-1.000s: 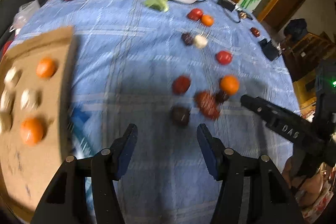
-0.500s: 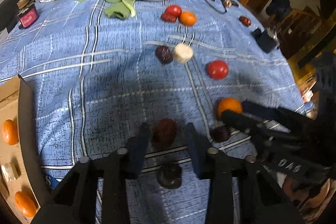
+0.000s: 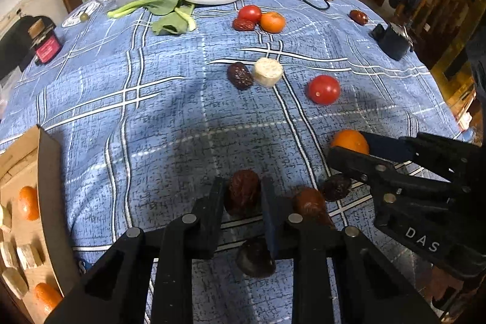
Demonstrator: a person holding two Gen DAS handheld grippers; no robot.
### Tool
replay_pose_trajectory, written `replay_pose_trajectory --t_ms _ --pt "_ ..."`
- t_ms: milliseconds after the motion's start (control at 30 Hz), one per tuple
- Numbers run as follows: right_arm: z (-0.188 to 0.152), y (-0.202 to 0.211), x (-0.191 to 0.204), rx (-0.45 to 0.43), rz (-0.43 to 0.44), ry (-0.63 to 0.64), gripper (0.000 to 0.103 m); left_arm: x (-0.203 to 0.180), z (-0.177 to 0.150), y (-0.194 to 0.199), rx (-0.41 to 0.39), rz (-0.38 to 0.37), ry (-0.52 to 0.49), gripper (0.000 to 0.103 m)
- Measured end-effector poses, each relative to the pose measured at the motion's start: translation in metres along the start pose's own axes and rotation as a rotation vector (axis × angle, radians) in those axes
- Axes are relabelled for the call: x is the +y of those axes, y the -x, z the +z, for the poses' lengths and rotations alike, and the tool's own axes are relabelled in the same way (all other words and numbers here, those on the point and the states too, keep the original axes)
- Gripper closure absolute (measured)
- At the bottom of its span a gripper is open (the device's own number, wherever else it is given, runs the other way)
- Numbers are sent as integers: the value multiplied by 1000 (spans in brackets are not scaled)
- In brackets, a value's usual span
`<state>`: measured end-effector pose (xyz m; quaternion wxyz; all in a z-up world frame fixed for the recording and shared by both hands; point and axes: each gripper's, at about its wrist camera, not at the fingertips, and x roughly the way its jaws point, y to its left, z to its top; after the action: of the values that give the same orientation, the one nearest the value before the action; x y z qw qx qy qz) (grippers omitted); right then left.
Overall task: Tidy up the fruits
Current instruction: 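Grasp a dark red date with the left tool while the right tool grasps a tangerine, then carry the date and tangerine into the box and open both tools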
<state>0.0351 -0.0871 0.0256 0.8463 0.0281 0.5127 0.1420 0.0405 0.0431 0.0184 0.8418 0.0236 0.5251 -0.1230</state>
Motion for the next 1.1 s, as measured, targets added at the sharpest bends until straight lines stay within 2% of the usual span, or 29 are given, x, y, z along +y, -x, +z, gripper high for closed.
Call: replay_pose_trajectory --t_ms 233,400,567,800,967,1100 --pt "-6 22 2 -24 32 -32 68 14 -11 36 -54 -28 76 81" --pt "-6 45 30 -49 83 -13 68 40 -32 74 -94 -65 171 81" --pt "-4 54 92 -39 187 51 67 91 -66 111 -114 -53 282 81" --pt "-12 38 192 52 333 146 67 180 -129 139 -79 78 441 80" --pt "-26 15 257 113 362 245 67 220 -152 138 -31 130 485 80" --pt "-39 -3 286 138 329 314 67 232 -158 127 11 148 460 80"
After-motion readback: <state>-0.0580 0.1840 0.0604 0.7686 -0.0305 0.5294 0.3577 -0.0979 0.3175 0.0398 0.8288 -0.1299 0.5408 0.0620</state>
